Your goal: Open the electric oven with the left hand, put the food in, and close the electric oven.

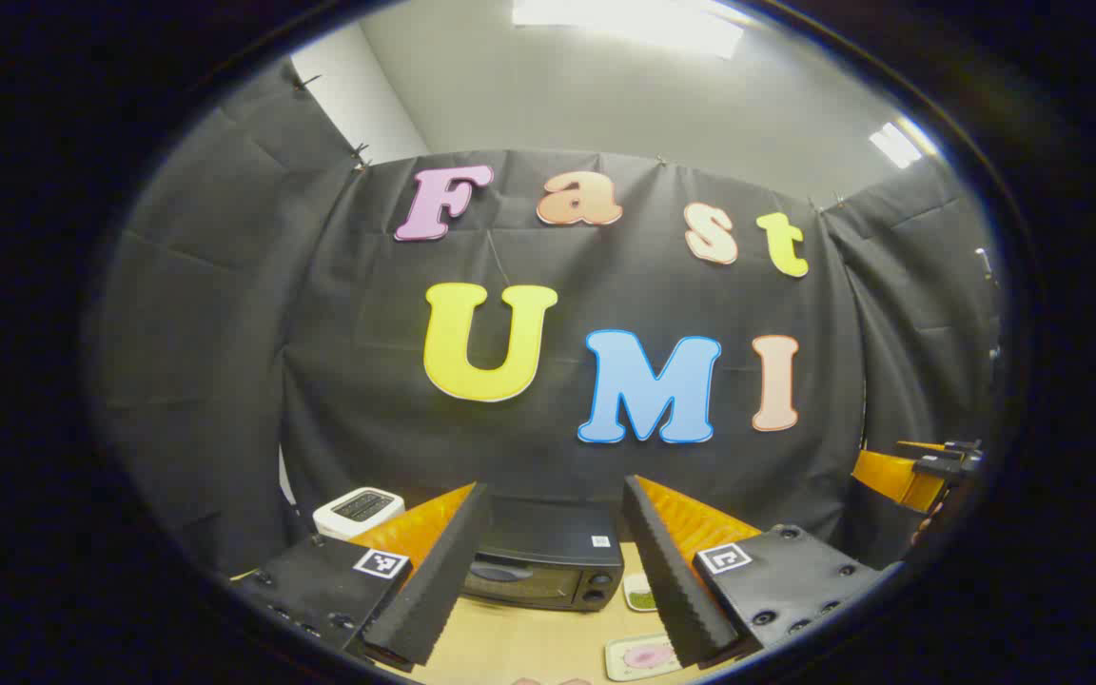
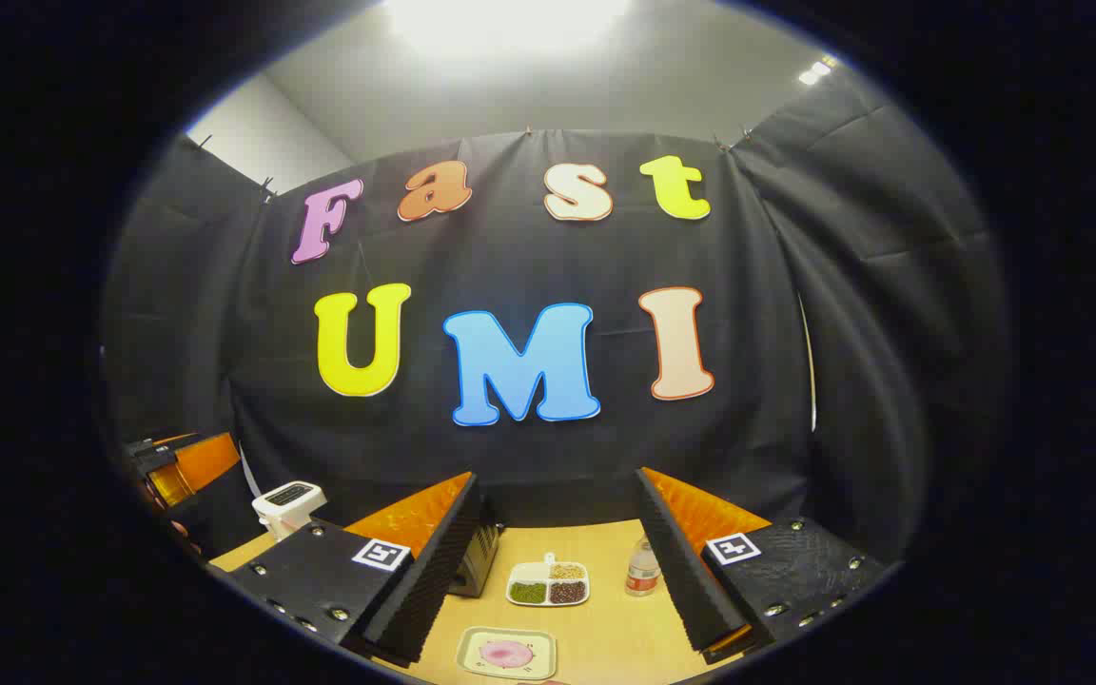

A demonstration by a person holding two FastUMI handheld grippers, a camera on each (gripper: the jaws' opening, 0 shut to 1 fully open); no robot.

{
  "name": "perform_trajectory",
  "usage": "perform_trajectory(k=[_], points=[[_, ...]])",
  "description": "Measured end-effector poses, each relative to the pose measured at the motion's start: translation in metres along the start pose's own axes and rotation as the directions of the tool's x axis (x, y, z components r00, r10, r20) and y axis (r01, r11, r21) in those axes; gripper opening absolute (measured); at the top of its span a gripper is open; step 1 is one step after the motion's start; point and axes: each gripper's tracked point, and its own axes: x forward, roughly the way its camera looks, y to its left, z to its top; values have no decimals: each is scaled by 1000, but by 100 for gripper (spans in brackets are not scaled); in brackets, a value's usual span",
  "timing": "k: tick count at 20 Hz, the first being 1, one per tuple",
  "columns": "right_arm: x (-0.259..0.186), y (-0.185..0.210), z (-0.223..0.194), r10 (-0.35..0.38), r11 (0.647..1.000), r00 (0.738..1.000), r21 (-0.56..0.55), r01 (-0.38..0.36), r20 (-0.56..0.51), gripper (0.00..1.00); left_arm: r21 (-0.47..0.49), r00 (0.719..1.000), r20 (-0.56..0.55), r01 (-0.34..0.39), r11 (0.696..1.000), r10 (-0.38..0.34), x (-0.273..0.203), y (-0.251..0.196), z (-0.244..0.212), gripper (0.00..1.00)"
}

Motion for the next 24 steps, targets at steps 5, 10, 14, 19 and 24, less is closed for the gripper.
perform_trajectory(k=[5,10,14,19,24], points=[[4,1,3,1,1000,1000,-10,-1,4,98,5,999,13,29,1000,-29,0,-5,7,98],[1,18,8,-29,1000,999,-1,29,18,98,12,996,11,83,996,-83,9,1,9,97],[2,27,6,-49,999,999,-10,50,22,98,21,992,-14,123,992,-123,16,3,0,94],[5,27,-9,-80,997,997,-3,80,-8,98,30,984,-98,155,987,-151,43,13,-33,95],[9,21,-28,-124,992,991,2,124,-43,98,15,957,-238,171,985,-163,90,32,-98,92]])
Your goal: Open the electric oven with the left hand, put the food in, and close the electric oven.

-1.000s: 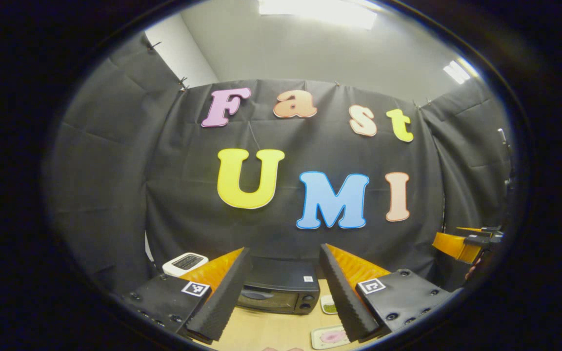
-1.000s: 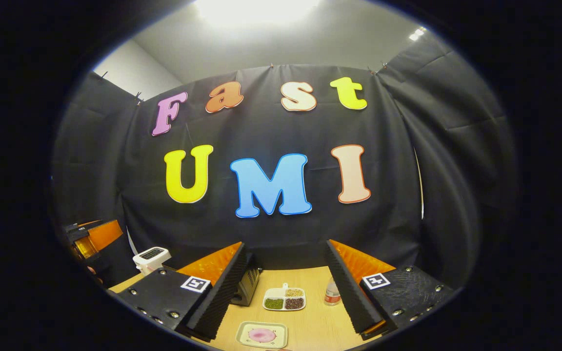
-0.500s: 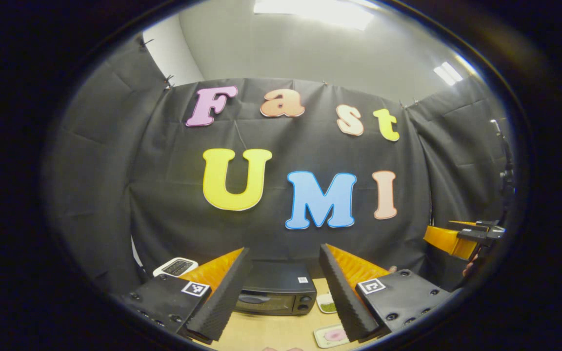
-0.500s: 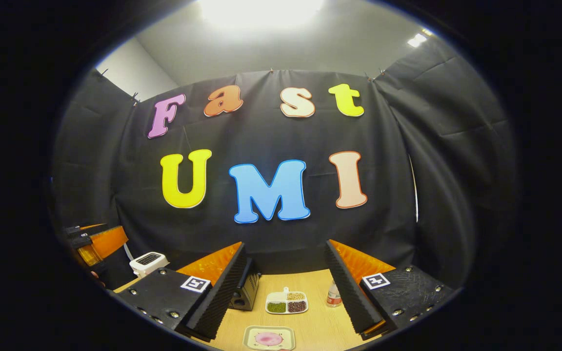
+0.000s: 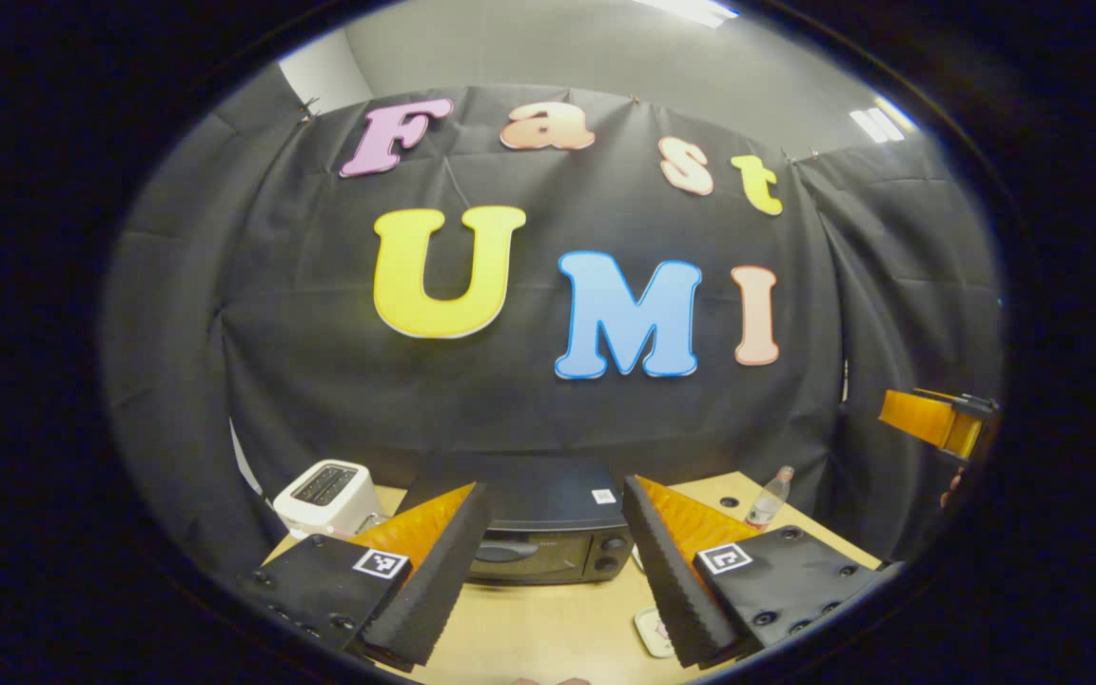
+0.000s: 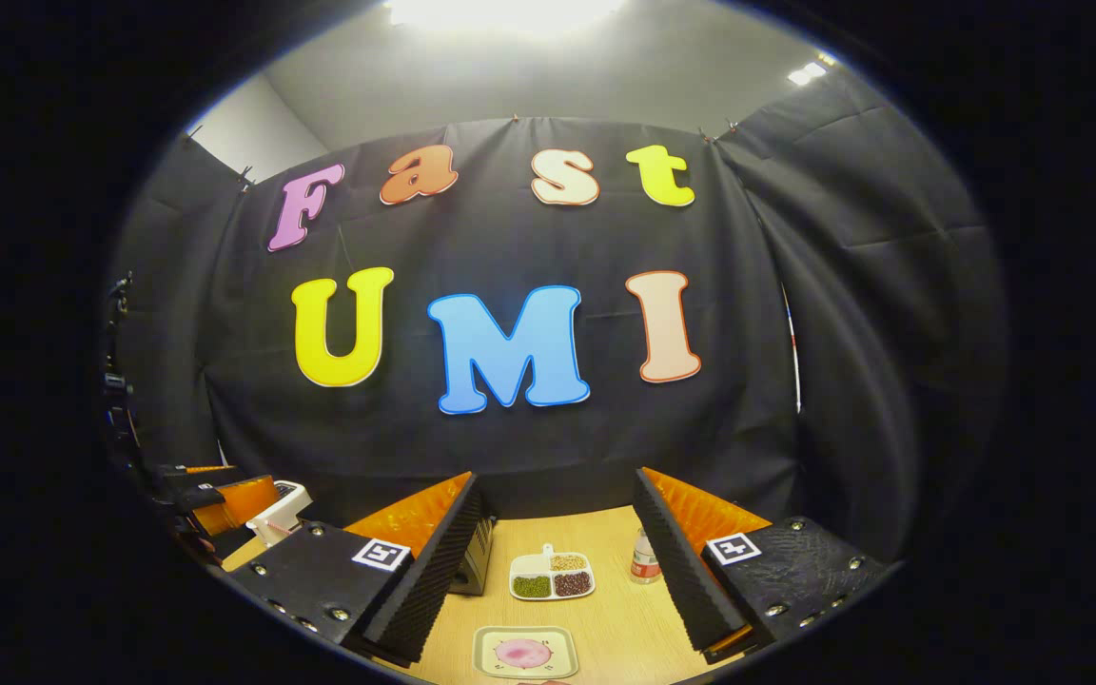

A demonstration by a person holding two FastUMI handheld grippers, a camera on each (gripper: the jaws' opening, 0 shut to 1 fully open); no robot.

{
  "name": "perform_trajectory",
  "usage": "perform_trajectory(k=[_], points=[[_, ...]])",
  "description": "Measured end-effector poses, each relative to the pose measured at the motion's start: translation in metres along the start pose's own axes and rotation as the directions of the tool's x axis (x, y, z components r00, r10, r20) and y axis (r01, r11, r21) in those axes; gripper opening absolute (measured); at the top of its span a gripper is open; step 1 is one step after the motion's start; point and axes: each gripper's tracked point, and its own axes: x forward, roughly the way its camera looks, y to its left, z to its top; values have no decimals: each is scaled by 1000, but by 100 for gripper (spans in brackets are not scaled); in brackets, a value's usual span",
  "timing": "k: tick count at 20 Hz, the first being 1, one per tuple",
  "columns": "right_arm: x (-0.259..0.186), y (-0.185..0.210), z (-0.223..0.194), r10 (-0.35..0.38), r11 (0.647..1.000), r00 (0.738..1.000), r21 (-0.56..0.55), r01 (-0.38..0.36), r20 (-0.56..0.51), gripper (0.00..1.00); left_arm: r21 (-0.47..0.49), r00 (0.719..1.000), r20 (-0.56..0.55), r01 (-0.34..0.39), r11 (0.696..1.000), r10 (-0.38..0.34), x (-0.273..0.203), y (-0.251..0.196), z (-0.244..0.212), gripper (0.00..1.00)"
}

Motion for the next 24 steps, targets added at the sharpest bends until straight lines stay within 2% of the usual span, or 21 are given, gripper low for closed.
perform_trajectory(k=[2,4,5,6,7,8,13,14,15,17,19,20,24], points=[[4,-2,-10,-18,1000,1000,-1,18,-20,98,-2,999,-46,-5,1000,5,24,14,-20,98],[7,-6,-21,-40,999,998,-8,40,-47,98,1,997,-82,-5,1000,6,50,25,-39,98],[8,-7,-25,-49,999,997,-10,49,-57,98,6,995,-99,0,1000,0,65,30,-50,92],[9,-8,-28,-58,998,996,-12,58,-66,98,14,993,-120,4,1000,-2,78,35,-62,95],[10,-9,-32,-67,998,995,-17,66,-75,98,21,991,-136,4,1000,-1,94,40,-75,92],[12,-10,-34,-77,997,994,-23,75,-83,98,22,989,-151,-1,1000,4,106,46,-86,98],[18,-13,-43,-119,992,987,-43,114,-109,98,14,972,-232,-14,1000,17,153,62,-137,93],[19,-14,-43,-124,992,986,-46,120,-111,100,14,970,-243,-15,1000,18,159,64,-144,92],[20,-14,-43,-132,991,985,-50,127,-113,98,16,968,-251,-17,1000,20,164,66,-150,99],[21,-16,-44,-143,989,983,-56,138,-117,98,8,967,-254,-21,1000,22,174,67,-153,95],[22,-15,-44,-149,988,982,-60,143,-120,98,-3,963,-269,-27,1000,26,179,70,-162,99],[22,-15,-44,-150,988,981,-63,143,-120,98,9,960,-278,-34,999,35,182,71,-167,95],[23,-12,-46,-143,988,982,-67,136,-123,98,63,963,-265,-36,997,51,179,72,-171,98]])
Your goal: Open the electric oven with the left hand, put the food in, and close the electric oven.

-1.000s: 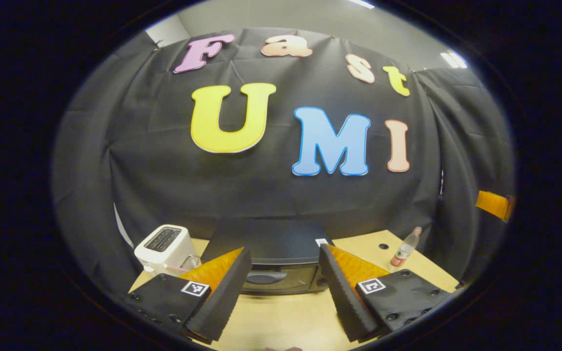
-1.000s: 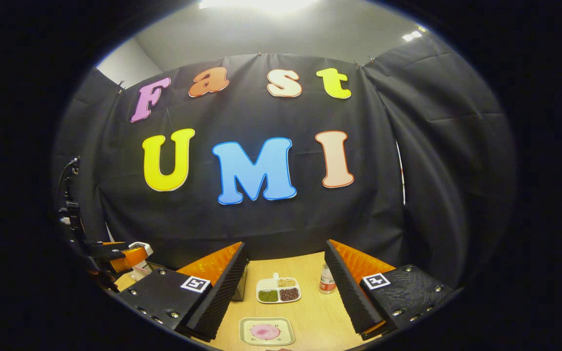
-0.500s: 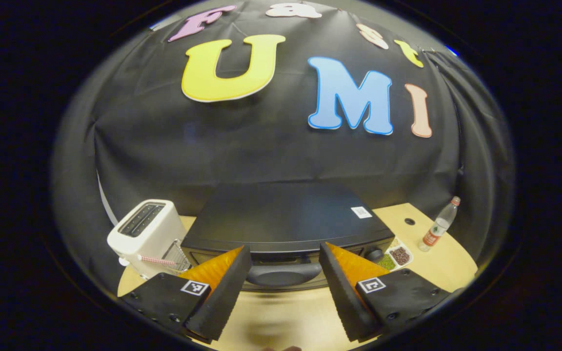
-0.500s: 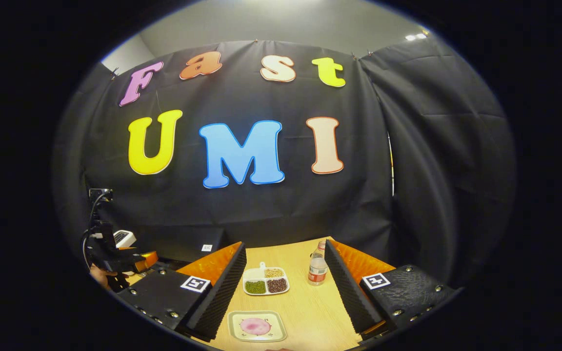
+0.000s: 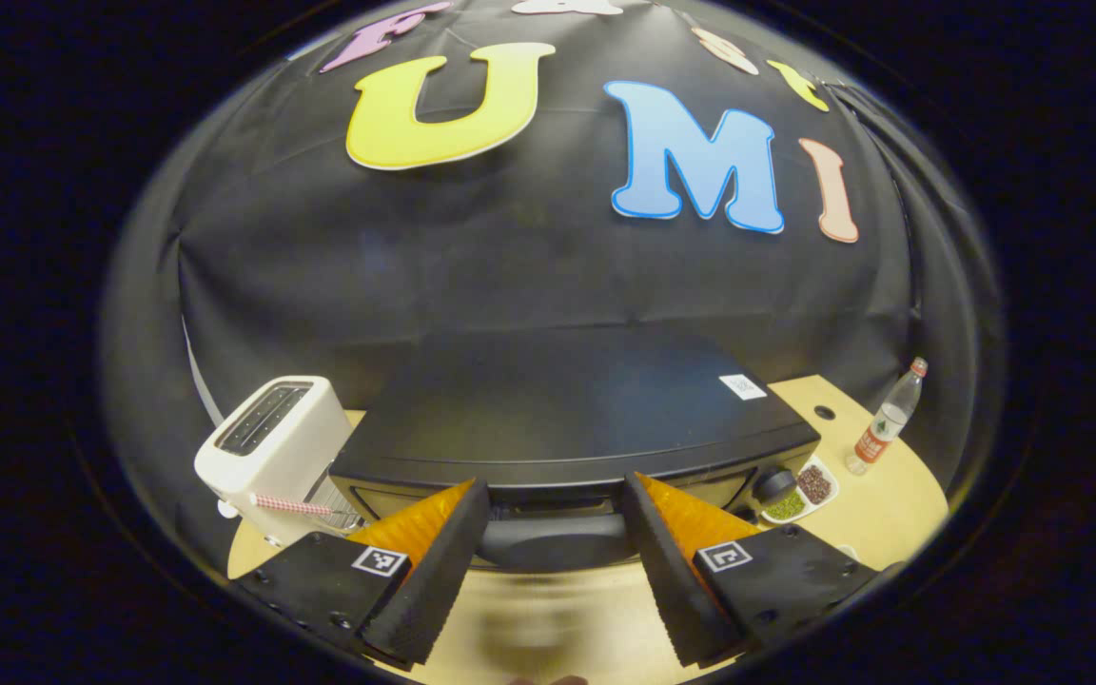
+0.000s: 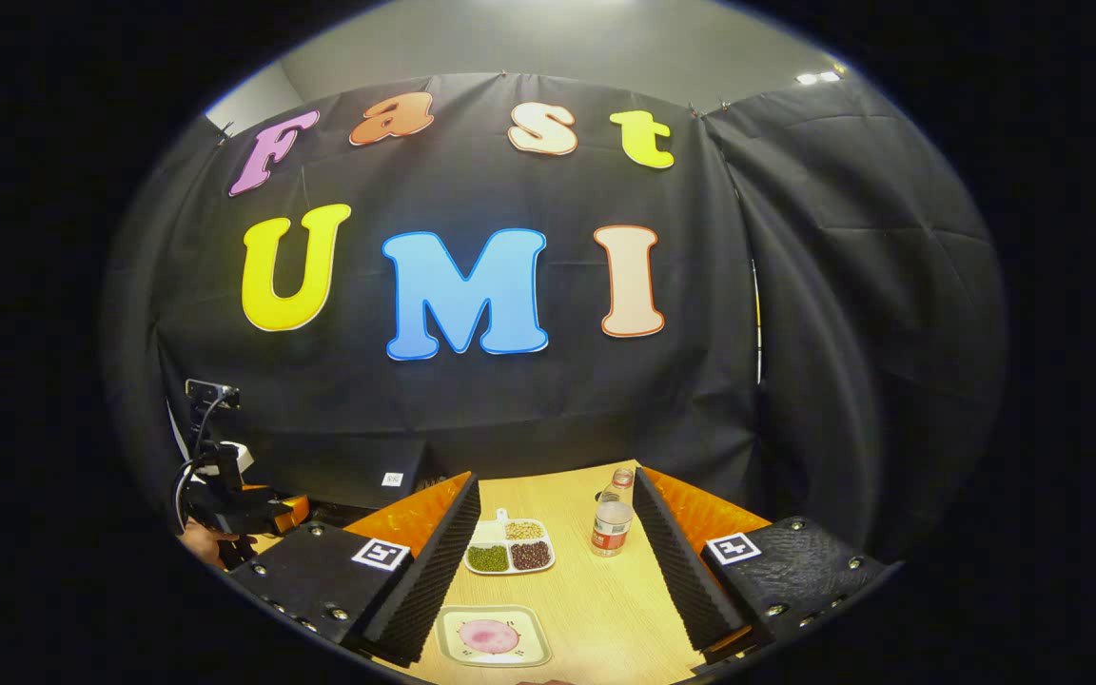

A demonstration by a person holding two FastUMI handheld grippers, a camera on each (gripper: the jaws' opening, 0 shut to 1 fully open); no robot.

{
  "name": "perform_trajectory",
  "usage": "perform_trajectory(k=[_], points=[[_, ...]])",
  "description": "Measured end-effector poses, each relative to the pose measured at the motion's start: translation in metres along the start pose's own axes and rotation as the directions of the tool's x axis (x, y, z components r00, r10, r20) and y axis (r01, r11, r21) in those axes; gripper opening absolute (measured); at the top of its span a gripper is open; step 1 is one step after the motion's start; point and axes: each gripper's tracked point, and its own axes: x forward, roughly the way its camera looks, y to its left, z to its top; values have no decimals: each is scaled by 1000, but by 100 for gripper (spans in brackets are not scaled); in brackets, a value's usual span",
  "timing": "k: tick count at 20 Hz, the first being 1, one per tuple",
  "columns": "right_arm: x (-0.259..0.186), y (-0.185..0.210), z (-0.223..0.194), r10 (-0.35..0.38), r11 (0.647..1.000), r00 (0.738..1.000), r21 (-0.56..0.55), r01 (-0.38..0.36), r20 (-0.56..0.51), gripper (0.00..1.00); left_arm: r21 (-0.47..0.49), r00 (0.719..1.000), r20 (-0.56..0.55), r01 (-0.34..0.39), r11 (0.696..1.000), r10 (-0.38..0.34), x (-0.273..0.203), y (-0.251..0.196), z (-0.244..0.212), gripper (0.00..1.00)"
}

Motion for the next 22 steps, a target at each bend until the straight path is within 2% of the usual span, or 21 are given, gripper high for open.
perform_trajectory(k=[4,5,9,10,11,12,13,16,17,18,22], points=[[-3,5,0,17,1000,1000,6,-17,1,98,-10,1000,7,-8,1000,8,-7,-2,-7,99],[-3,6,0,23,1000,1000,5,-23,4,98,-4,1000,7,-9,1000,9,-16,-3,-14,96],[-6,8,1,42,999,999,2,-42,8,98,-17,1000,-4,-4,1000,4,-37,-6,-36,95],[-7,8,1,45,999,999,2,-45,6,98,-18,1000,3,-1,1000,1,-42,-7,-43,92],[-8,8,1,49,999,999,4,-49,5,98,-20,1000,0,3,1000,-3,-47,-8,-52,99],[-8,8,1,51,999,999,5,-51,5,98,-21,1000,-4,6,1000,-6,-51,-9,-58,99],[-10,9,0,54,999,999,4,-54,5,98,-20,1000,-10,6,1000,-7,-56,-9,-66,92],[-11,10,-2,61,998,998,-2,-61,-1,98,-12,1000,-22,-3,1000,3,-63,-11,-80,99],[-12,10,-4,64,998,998,-2,-64,-6,98,-12,1000,-25,-6,1000,6,-65,-12,-85,95],[-13,11,-5,66,998,998,-2,-66,-11,98,-12,1000,-30,-7,1000,7,-66,-12,-88,99],[-14,12,-15,78,997,996,-9,-79,-39,98,9,998,-55,-13,1000,13,-73,-15,-112,95]])
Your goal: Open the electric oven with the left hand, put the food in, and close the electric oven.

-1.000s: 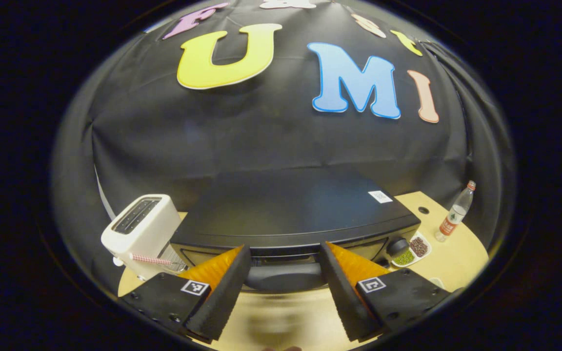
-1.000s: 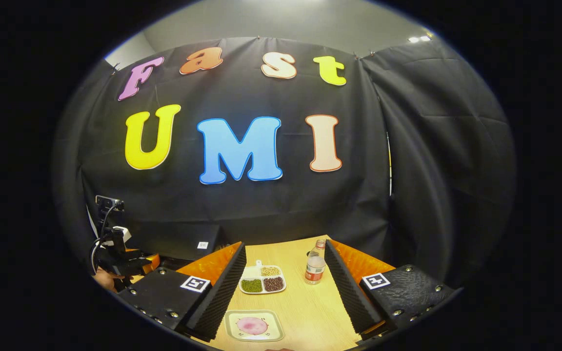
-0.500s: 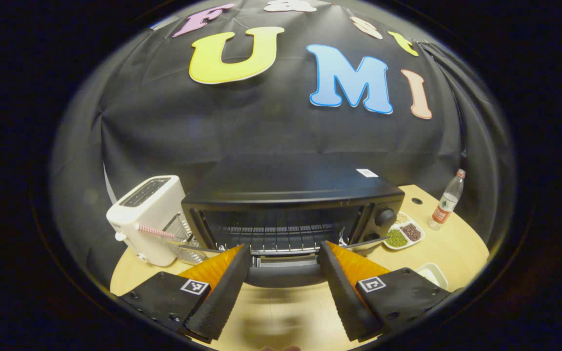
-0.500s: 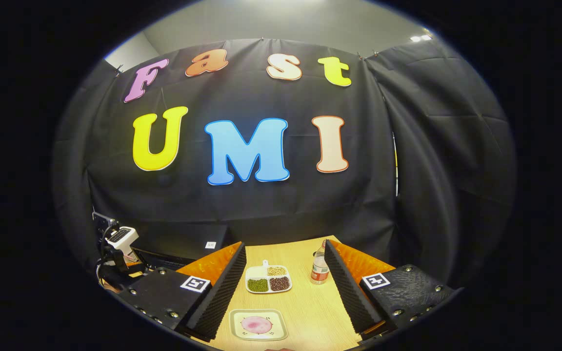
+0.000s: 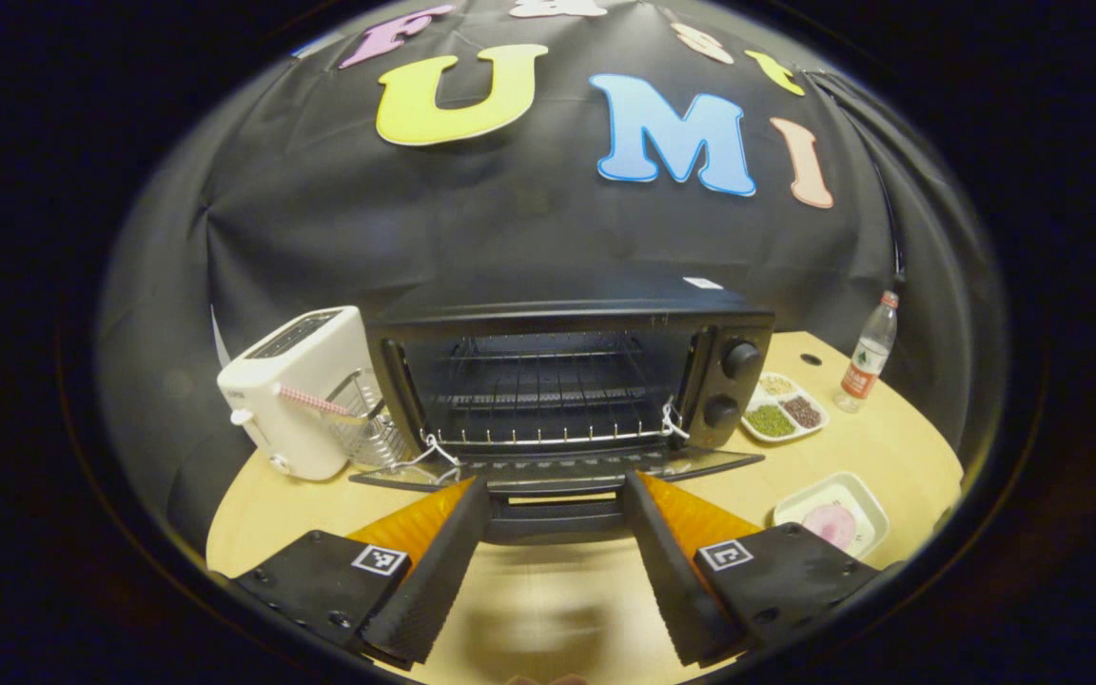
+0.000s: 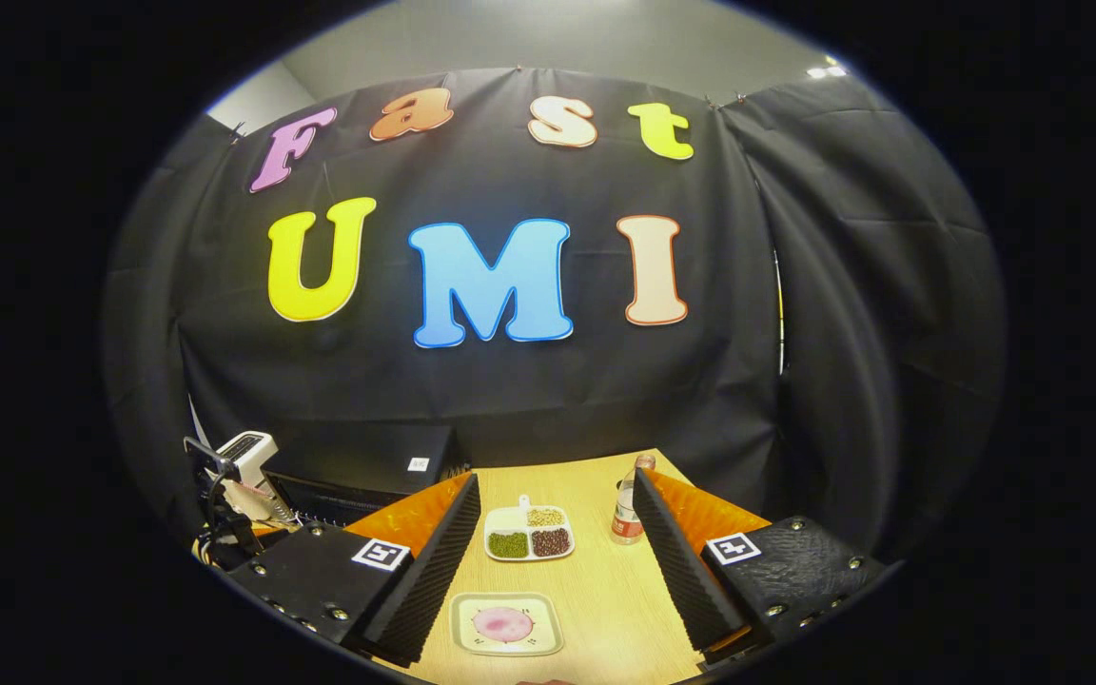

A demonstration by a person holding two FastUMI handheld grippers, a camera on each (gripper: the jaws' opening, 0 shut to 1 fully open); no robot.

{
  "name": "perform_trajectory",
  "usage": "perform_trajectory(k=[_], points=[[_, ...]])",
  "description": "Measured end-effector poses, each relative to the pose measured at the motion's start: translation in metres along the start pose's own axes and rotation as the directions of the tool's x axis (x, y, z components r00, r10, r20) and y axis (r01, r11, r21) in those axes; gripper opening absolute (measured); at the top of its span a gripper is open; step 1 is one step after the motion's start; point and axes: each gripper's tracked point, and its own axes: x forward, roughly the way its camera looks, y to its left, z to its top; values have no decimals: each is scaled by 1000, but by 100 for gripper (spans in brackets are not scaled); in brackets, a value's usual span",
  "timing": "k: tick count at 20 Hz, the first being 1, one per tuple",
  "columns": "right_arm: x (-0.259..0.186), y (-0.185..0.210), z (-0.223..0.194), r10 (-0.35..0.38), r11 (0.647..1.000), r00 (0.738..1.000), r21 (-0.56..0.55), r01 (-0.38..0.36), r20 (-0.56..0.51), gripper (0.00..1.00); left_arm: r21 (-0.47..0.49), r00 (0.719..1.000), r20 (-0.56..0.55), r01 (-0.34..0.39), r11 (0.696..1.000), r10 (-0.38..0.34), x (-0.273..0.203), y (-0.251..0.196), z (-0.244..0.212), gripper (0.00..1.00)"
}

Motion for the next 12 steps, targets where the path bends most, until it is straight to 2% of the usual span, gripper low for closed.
perform_trajectory(k=[1,5,7,10,12], points=[[-1,0,-1,1,1000,1000,-3,-1,-5,98,4,1000,-11,-1,1000,1,-1,-1,-9,92],[-1,0,-5,10,1000,1000,-15,-11,-17,98,-1,997,-75,-8,1000,7,-1,-3,-47,99],[1,-2,-7,10,1000,1000,-24,-10,-14,98,-5,997,-73,-14,1000,13,-7,-3,-48,99],[7,-6,-21,19,1000,998,-5,-19,-64,98,-21,1000,16,-11,1000,11,-25,-4,-11,96],[18,-8,-44,35,999,988,11,-34,-151,98,-35,995,100,-13,999,17,-44,-3,29,94]])
